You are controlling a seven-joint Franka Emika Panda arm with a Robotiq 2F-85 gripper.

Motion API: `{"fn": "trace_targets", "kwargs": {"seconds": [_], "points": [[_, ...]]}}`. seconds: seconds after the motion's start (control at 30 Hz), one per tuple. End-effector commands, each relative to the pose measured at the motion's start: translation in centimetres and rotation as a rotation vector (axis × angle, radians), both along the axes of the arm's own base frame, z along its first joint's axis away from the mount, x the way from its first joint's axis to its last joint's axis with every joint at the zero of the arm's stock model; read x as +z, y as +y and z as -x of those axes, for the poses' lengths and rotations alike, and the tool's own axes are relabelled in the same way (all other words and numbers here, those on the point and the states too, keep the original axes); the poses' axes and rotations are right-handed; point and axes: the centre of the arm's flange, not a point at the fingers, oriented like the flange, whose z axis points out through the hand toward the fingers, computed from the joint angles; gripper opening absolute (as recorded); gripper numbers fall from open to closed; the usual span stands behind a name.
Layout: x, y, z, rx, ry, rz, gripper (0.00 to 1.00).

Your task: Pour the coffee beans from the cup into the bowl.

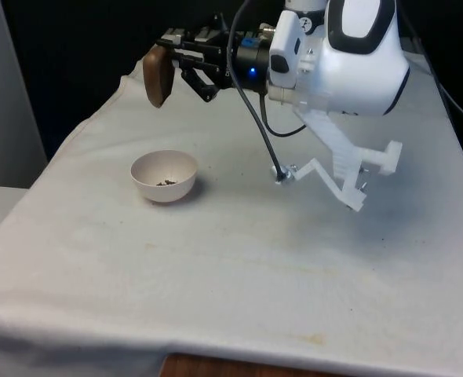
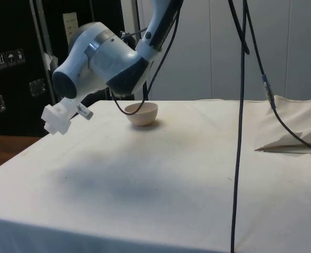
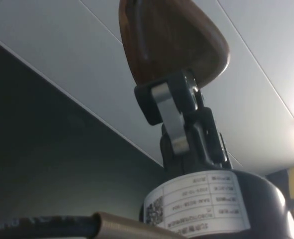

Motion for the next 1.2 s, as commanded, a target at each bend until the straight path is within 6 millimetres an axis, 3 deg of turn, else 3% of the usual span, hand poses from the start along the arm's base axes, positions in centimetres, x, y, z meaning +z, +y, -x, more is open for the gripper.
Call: {"fn": "trace_targets", "kwargs": {"seconds": [0.0,1.17], "points": [[0.3,0.0,0.1,0.004,-0.008,-0.023,0.00],[3.6,-0.8,-0.1,-0.044,-0.079,-0.186,0.00]]}}
